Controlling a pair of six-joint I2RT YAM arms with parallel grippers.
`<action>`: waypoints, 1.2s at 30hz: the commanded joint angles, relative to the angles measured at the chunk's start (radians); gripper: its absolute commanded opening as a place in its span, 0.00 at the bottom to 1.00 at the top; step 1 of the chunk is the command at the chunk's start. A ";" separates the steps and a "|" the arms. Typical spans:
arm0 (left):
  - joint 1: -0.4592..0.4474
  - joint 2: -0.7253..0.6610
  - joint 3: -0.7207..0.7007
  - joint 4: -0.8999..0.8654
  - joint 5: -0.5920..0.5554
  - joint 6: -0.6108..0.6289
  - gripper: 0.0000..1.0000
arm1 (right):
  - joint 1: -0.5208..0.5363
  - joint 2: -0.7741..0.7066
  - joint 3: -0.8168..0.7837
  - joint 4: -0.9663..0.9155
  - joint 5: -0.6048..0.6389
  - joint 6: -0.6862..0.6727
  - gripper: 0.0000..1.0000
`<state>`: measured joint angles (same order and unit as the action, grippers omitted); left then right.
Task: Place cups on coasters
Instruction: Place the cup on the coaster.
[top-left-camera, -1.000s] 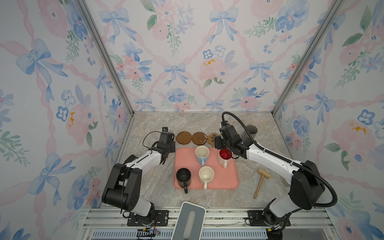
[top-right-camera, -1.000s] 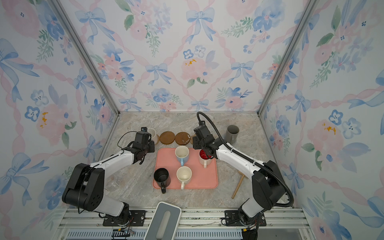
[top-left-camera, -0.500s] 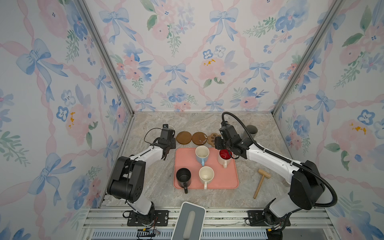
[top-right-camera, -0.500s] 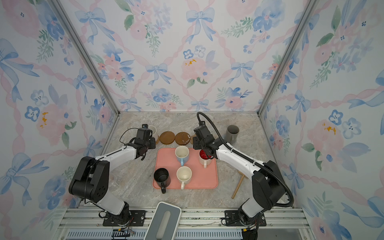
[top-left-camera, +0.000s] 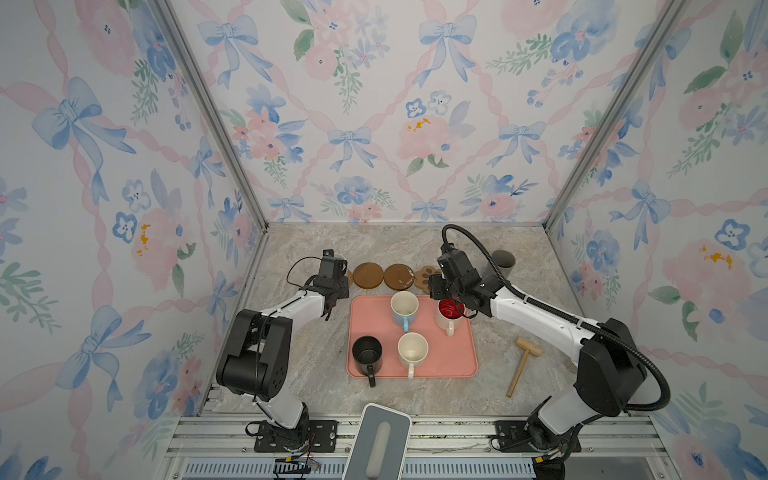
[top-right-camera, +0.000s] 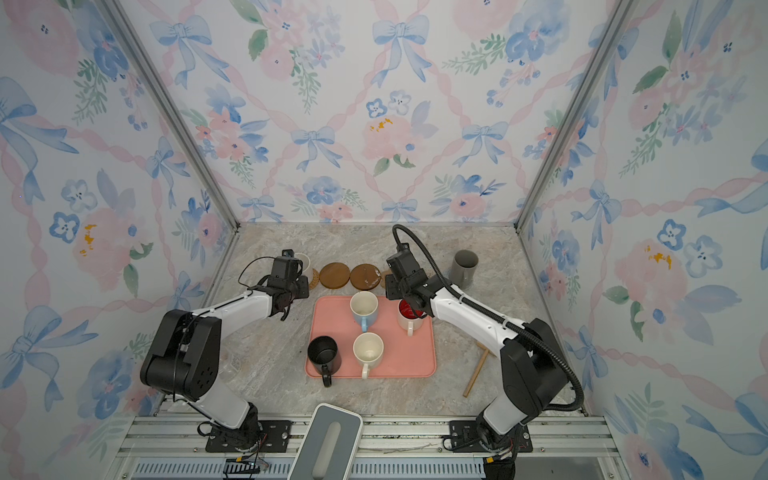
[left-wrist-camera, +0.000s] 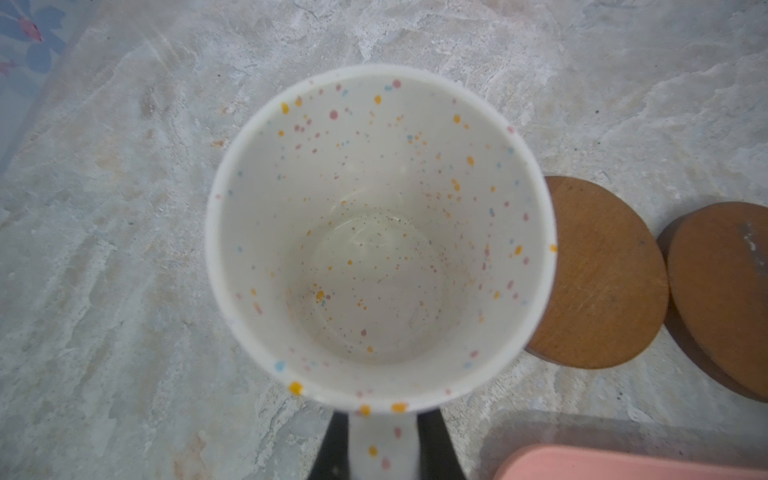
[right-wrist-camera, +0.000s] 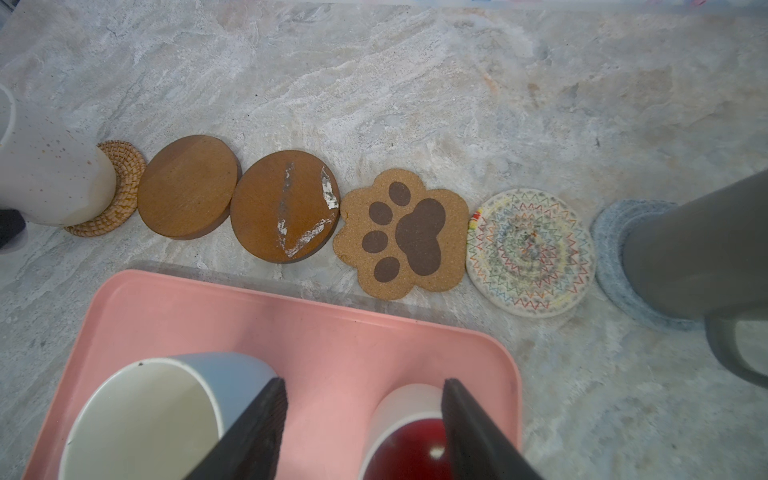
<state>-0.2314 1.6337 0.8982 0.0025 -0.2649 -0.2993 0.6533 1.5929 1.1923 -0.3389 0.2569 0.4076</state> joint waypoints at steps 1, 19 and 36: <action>0.008 -0.002 0.045 0.096 -0.016 0.003 0.00 | -0.012 0.011 0.027 -0.016 -0.007 -0.012 0.63; 0.009 0.021 0.059 0.099 0.022 -0.012 0.00 | -0.014 0.022 0.033 -0.018 -0.013 -0.016 0.63; 0.010 0.018 0.039 0.070 0.004 -0.027 0.34 | -0.016 0.013 0.032 -0.029 -0.017 -0.016 0.63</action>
<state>-0.2283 1.6657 0.9131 0.0360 -0.2470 -0.3153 0.6476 1.6051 1.1969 -0.3405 0.2413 0.4034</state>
